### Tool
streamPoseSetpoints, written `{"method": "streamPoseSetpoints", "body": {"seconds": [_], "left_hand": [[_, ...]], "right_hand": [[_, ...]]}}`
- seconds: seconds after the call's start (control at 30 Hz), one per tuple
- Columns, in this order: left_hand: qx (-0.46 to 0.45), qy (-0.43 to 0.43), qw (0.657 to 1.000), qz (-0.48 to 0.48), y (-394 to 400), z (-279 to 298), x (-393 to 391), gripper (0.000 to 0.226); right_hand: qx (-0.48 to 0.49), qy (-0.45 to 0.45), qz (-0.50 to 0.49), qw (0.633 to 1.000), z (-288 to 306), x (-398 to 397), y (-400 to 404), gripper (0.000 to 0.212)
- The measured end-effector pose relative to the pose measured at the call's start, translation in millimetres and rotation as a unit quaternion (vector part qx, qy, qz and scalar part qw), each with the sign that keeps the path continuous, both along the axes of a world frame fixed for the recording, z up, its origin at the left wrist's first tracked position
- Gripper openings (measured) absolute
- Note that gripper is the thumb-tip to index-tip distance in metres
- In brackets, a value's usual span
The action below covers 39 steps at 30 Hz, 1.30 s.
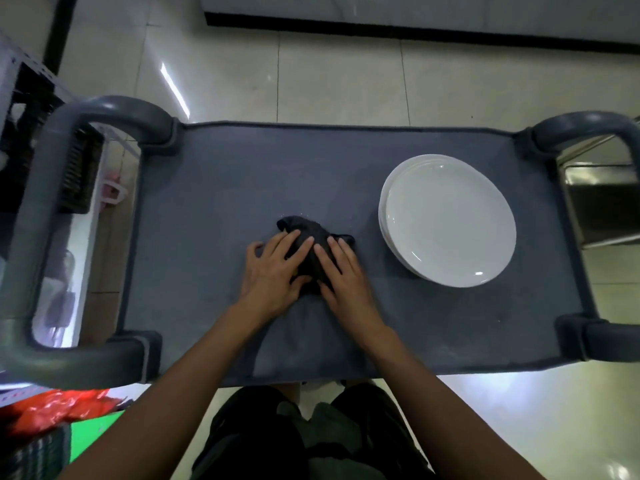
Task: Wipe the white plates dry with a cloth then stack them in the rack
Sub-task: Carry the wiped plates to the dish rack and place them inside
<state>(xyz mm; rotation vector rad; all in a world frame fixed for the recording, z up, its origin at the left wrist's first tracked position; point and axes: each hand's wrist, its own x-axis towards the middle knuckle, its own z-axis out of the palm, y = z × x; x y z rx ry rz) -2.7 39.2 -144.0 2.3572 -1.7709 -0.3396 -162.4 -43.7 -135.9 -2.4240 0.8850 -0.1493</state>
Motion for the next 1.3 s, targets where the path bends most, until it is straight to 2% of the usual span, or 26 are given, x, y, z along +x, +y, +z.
{"method": "streamPoseSetpoints", "body": {"seconds": [0.4, 0.67, 0.8, 0.97, 1.1, 1.23, 1.3], "left_hand": [[0.014, 0.030, 0.999, 0.005, -40, 8, 26, 0.069], [-0.051, 0.086, 0.994, 0.042, -48, 43, 33, 0.045], [-0.098, 0.172, 0.978, 0.062, -60, 60, 30, 0.040], [-0.101, 0.328, 0.933, 0.110, -86, 77, 0, 0.040], [-0.076, 0.405, 0.905, 0.110, -114, 86, -28, 0.050], [-0.020, 0.419, 0.898, 0.134, -141, 87, -49, 0.069], [-0.004, 0.402, 0.905, 0.138, -150, 86, -56, 0.059]], "right_hand": [[-0.009, 0.029, -0.047, 0.998, 6, 30, -25, 0.069], [0.018, 0.006, -0.083, 0.996, 52, 31, -28, 0.058], [0.032, -0.055, -0.110, 0.992, 85, 17, -27, 0.050], [-0.037, -0.118, -0.195, 0.973, 115, -28, -48, 0.039], [-0.065, -0.090, -0.271, 0.956, 122, -72, -77, 0.040], [-0.029, -0.015, -0.341, 0.939, 114, -105, -100, 0.055], [0.008, 0.016, -0.370, 0.929, 107, -118, -108, 0.063]]}}
